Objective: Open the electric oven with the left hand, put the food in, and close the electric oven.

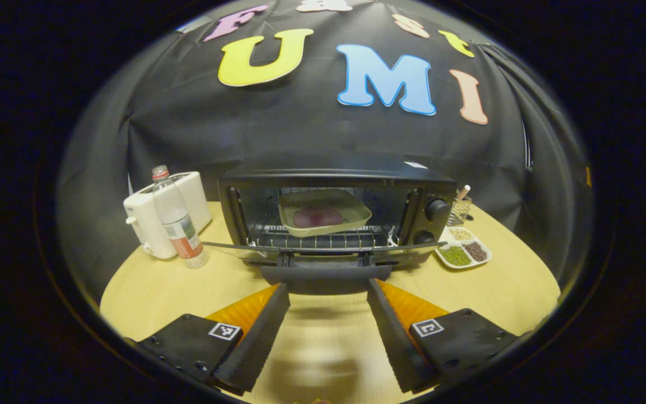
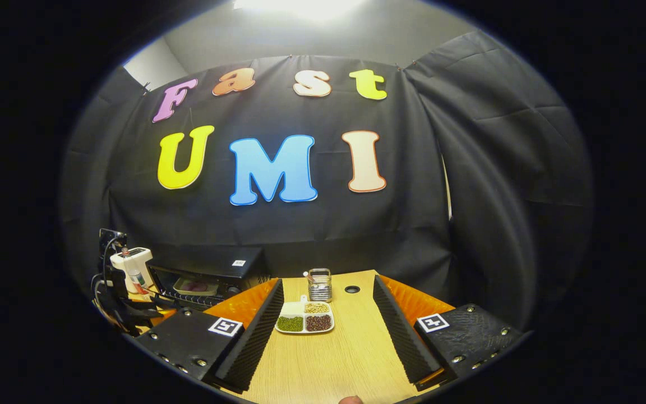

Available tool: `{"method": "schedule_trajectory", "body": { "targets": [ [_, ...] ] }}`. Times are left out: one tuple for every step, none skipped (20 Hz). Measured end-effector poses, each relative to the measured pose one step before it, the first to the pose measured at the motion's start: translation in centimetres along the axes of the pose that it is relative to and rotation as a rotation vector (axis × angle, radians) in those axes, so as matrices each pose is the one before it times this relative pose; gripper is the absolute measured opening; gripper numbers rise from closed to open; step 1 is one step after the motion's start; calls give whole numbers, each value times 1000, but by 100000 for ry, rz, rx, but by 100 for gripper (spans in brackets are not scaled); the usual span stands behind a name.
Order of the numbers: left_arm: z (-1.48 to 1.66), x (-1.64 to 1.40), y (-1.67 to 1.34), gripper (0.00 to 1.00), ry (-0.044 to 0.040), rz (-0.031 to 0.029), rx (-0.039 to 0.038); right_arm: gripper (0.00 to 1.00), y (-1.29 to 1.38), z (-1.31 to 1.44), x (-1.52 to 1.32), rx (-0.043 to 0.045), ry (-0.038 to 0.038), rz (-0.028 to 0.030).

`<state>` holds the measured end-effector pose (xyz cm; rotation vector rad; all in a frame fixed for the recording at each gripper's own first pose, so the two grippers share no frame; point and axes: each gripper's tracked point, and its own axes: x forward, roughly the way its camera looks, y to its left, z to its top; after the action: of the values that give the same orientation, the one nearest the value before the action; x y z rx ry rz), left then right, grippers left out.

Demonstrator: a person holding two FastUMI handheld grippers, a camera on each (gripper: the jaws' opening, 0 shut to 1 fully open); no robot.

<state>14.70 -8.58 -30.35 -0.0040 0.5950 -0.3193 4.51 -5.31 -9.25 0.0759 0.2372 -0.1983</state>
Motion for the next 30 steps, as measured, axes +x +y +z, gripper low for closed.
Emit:
{"method": "schedule_trajectory", "body": {
  "targets": [
    [738,448,-126,99,-1284,145,980,98,7,-91,21,282,127,-259],
    [638,474,-61,99,-1302,-22,602,98,-82,-60,-76,382,208,-266],
    [572,402,-18,99,-806,4,582,98,-184,-81,-26,289,140,-334],
    [784,407,240,99,-658,179,566,98,-146,-30,-86,228,177,-438],
    [935,431,19,99,-1155,-170,21,98,-115,-33,-79,175,304,-164],
    [1277,555,9,99,-1844,147,184,98,-190,77,-145,112,146,-146],
    [1375,278,-42,99,-1964,235,178,98,-113,15,-104,91,-37,-254],
    [1489,-74,39,99,-2541,202,-238,98,-176,256,-91,190,-383,94],
    [1450,-389,-123,95,-2505,27,-991,98,-7,235,-62,243,-587,446],
    [1191,-945,-173,91,-2923,81,-1225,98,-226,261,-195,123,-1011,820],
    [1225,-964,-302,95,-3062,652,-1159,98,-104,312,-214,-35,-819,1048],
    [1009,-1405,-183,97,-2438,1001,-1057,98,-145,300,-186,245,-662,1396],
    [1021,-1432,-149,99,-2351,1271,-1073,98,-11,276,-81,464,-629,1711],
    [1076,-1692,-194,99,-2808,1116,-970,98,-54,402,-204,182,-893,2024],
    [1211,-1771,-256,99,-2913,1334,-626,98,-391,400,-244,-353,-1017,1234],
    [1223,-1694,-70,96,-2700,1463,-229,98,-445,417,-433,-589,-1134,1092],
    [1310,-1683,-128,93,-2698,1531,-116,98,-556,294,-414,-443,-567,160],
    [1285,-1789,-123,91,-2629,1024,-90,97,-500,305,-351,-148,-278,163],
    [1431,-1780,-254,94,-2543,1138,176,97,-499,215,-503,263,-586,720],
    [1101,-1614,-100,93,-2691,1614,410,97,-110,401,-488,636,-673,1598],
    [1248,-1606,51,91,-2536,1743,435,97,7,416,-516,414,-825,1983],
    [1115,-1642,235,98,-2291,1390,362,97,95,297,-361,-127,-948,1934],
    [1085,-1426,46,98,-2051,880,88,98,69,318,-406,-694,-626,1409],
    [988,-1422,5,99,-1185,135,344,98,-8,314,-444,-1128,-339,840],
    [554,-1173,-19,98,-1000,142,501,98,86,323,-451,-1044,-661,561],
    [594,-1015,197,98,-552,184,605,98,381,670,-542,-931,-1431,1124],
    [408,-964,470,98,-583,314,280,97,376,643,-556,-973,-1532,948],
    [416,-954,408,98,-731,226,60,97,399,430,-330,-993,-1381,485],
    [208,-1008,664,98,-790,794,499,98,466,510,-390,-1081,-1403,560],
    [195,-934,738,91,-591,592,826,97,566,501,-313,-705,-1612,252]
  ]
}}
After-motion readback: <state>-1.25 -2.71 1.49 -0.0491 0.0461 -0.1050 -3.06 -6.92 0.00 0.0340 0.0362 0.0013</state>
